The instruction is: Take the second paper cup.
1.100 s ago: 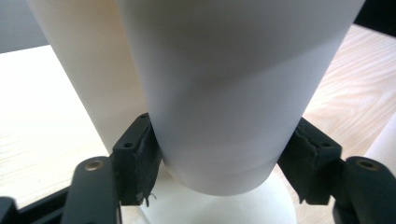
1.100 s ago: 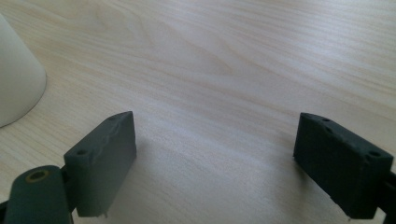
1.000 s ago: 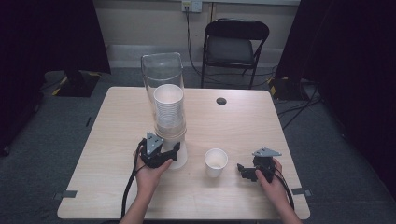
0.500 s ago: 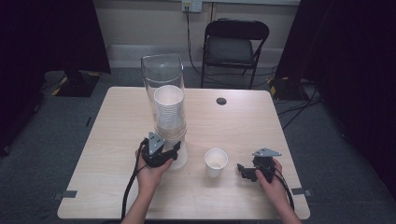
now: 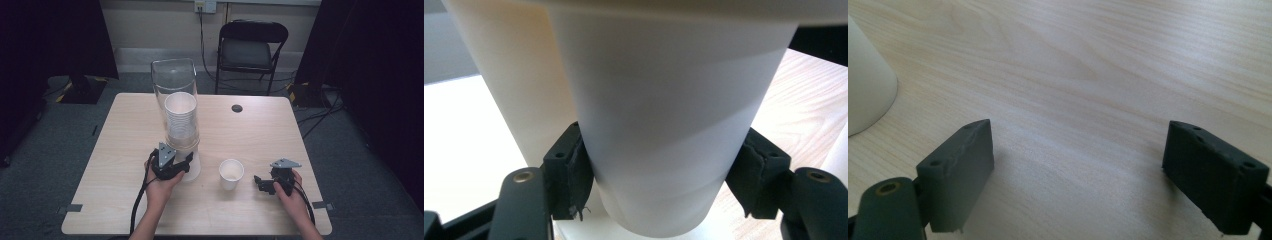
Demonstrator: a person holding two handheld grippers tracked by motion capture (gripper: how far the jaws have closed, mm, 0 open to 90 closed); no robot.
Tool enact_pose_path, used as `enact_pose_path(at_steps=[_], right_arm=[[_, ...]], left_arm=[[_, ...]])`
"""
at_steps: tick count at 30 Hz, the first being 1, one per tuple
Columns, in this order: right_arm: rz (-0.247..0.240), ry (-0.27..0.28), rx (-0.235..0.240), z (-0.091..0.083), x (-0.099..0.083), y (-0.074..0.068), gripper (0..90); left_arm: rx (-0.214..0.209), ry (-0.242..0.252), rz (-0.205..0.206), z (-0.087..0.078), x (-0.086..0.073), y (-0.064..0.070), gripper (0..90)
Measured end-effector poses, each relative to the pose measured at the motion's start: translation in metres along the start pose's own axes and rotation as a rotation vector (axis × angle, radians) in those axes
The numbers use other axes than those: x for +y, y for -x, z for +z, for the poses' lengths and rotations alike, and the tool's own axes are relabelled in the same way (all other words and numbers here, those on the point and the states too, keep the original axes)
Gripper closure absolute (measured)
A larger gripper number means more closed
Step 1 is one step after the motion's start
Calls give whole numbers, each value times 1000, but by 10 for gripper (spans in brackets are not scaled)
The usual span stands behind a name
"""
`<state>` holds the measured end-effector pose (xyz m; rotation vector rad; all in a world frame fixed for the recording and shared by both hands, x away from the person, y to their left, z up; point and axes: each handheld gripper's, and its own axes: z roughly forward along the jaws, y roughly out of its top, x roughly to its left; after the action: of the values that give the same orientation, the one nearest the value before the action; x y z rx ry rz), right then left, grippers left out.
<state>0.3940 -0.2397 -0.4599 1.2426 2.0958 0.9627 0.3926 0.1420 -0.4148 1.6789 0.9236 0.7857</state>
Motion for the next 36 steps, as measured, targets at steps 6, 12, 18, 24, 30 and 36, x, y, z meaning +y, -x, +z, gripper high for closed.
enact_pose_path(at_steps=[6, 12, 18, 24, 30, 36], right_arm=[[0, 0, 0, 0, 0, 0, 125], [0, 0, 0, 0, 0, 0, 125], [-1, 0, 0, 0, 0, 0, 125], [0, 0, 0, 0, 0, 0, 126], [0, 0, 0, 0, 0, 0, 126], [0, -3, 5, 0, 0, 0, 116]], left_arm=[[2, -3, -7, 0, 0, 1, 342], [-2, -19, -12, 0, 1, 1, 342], [5, -22, -3, 0, 1, 1, 342], [12, -36, 10, -1, 2, 1, 342], [29, -208, -64, 11, -36, 1, 356], [-18, -205, -1, 3, -38, -3, 346]])
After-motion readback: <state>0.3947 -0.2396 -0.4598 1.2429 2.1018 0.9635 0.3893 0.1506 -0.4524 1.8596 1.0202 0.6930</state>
